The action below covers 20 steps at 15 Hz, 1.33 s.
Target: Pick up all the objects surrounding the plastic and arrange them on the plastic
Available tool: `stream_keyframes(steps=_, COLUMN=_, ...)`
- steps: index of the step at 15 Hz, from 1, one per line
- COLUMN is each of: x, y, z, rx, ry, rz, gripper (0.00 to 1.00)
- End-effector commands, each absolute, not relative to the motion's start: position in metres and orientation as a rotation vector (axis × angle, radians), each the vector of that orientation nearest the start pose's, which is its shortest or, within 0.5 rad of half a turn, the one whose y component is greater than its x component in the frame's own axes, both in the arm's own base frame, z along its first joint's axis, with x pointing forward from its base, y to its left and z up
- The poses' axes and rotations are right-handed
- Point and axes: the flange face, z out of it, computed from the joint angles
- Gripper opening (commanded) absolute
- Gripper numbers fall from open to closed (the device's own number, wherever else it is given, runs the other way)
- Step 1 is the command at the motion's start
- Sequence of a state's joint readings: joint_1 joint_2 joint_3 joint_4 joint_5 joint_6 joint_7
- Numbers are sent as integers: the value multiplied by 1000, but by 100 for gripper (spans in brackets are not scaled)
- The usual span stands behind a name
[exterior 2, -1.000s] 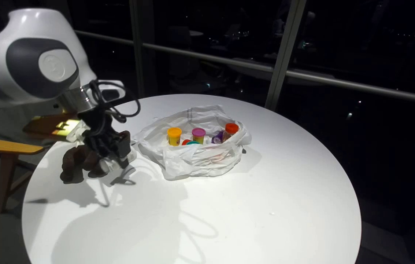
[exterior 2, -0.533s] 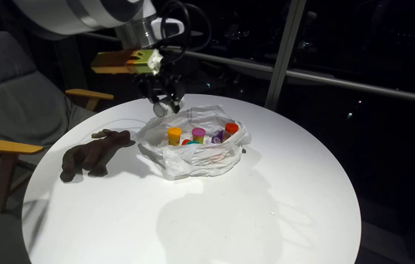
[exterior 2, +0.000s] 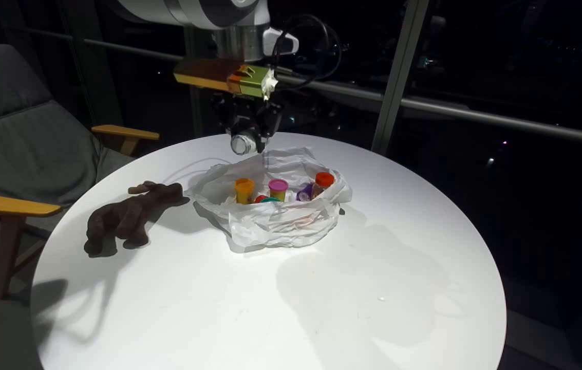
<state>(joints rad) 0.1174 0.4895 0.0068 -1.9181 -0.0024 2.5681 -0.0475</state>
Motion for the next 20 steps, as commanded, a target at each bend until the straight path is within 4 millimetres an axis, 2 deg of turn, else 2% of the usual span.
stream_keyframes(steps=1, x=653, y=85, z=220, rx=-3046, ry=-297, rz=-120, gripper=28)
stream_keyframes(steps=6, x=662, y=103, z=164, rx=-3030, ry=-281, rz=-45, gripper=28)
stream_keyframes(steps=10, x=676, y=103, z=132, rx=-3059, ry=-255, rz=-14, gripper=28)
stream_keyframes(steps=12, x=683, y=98, z=123, rx=-3059, ry=-222, rz=45, gripper=28)
stream_keyframes(steps=16, x=688, y=92, z=112, rx=-3014, ry=-194, rz=310, gripper=28)
stream_keyframes(steps=19, x=695, y=90, z=115, rx=-2983, ry=-207, rz=491, gripper=28)
stream_keyframes(steps=20, x=700, y=92, z=123, rx=-2965, ry=-221, rz=529, gripper=28)
